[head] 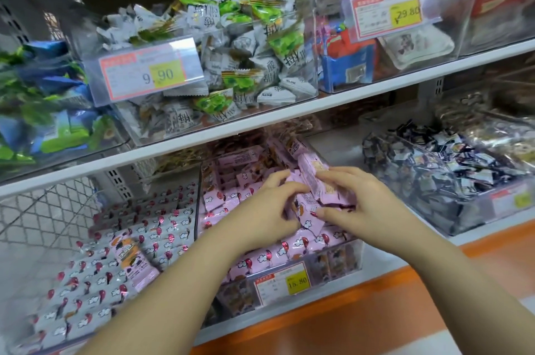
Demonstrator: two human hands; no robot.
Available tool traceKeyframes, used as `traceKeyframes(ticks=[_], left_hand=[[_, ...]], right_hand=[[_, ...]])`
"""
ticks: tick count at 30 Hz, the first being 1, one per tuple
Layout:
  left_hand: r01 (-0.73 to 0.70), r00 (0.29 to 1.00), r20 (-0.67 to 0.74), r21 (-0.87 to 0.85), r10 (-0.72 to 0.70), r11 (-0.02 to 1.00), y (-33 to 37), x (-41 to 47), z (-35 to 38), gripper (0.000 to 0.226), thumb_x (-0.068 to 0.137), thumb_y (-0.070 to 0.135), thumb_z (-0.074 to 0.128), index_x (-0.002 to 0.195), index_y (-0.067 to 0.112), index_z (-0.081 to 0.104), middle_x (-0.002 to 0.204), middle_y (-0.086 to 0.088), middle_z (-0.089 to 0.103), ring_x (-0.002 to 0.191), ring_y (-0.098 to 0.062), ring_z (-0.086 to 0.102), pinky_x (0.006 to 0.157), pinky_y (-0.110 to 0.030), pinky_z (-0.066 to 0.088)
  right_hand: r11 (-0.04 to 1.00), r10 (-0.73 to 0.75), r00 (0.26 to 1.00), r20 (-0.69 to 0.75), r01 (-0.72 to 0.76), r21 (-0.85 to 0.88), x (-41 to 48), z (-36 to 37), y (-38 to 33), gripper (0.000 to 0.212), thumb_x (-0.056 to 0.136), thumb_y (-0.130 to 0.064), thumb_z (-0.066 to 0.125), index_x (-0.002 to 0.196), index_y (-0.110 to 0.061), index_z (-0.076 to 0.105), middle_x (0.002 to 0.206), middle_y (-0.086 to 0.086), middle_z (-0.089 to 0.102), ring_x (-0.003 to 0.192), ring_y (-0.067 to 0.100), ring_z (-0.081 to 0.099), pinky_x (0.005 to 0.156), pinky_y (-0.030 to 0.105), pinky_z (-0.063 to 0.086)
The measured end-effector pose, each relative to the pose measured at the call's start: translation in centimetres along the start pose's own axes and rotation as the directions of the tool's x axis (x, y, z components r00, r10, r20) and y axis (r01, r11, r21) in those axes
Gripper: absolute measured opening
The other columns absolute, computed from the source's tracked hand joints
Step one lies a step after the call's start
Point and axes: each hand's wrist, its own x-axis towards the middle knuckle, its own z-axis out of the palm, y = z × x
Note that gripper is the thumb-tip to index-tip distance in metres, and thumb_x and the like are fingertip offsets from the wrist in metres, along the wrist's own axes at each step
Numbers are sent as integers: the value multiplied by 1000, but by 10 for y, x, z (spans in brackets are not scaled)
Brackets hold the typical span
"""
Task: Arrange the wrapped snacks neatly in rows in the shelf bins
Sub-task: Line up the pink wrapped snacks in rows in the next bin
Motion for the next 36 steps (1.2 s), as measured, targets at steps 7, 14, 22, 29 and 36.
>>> traceKeyframes(ticks=[7, 14, 22, 29, 36], left_hand=[[-142, 969, -195, 68, 153, 988, -12, -10, 6, 50, 88, 30, 63, 135, 32, 47, 146, 18, 34, 132, 1, 33, 107, -18, 28], [0, 880, -475, 23, 11, 1000, -33, -23, -6, 42, 90, 25, 59, 129, 35, 50, 130, 21, 44, 112, -1, 48, 93, -23, 41], [258, 861, -498, 253, -103, 933, -60, 18, -22, 49, 91, 17, 51, 138, 23, 41, 144, 2, 38, 104, -25, 60, 75, -36, 53], [401, 882, -376, 281, -284, 872, -82, 37, -22, 76, 84, 64, 51, 144, 26, 26, 152, 2, 26, 129, -26, 44, 102, -38, 41], [383, 870, -391, 157, -299, 910, -79, 32, -25, 56, 85, 52, 53, 130, 22, 39, 142, -3, 35, 118, -28, 49, 98, -40, 43]], right_hand=[[1000, 4, 1000, 3, -4, 26, 1, 0, -6, 57, 79, -54, 62, 132, -36, 49, 138, -14, 42, 129, 7, 37, 107, 28, 32], [1000, 11, 999, -46, -10, 16, 2, 1, -9, 49, 81, -51, 61, 127, -33, 55, 133, -13, 48, 120, 6, 44, 103, 25, 36], [1000, 3, 999, -49, -3, 13, 6, 2, -9, 40, 83, -40, 65, 121, -33, 58, 124, -15, 51, 108, 1, 46, 95, 20, 37], [1000, -2, 1000, -25, 2, 2, 8, 0, -8, 40, 84, -40, 65, 122, -35, 57, 126, -18, 49, 113, -1, 44, 94, 14, 31], [1000, 7, 1000, -13, -7, -10, 8, -1, -10, 41, 84, -40, 65, 123, -34, 57, 124, -20, 46, 112, -2, 43, 93, 11, 29]])
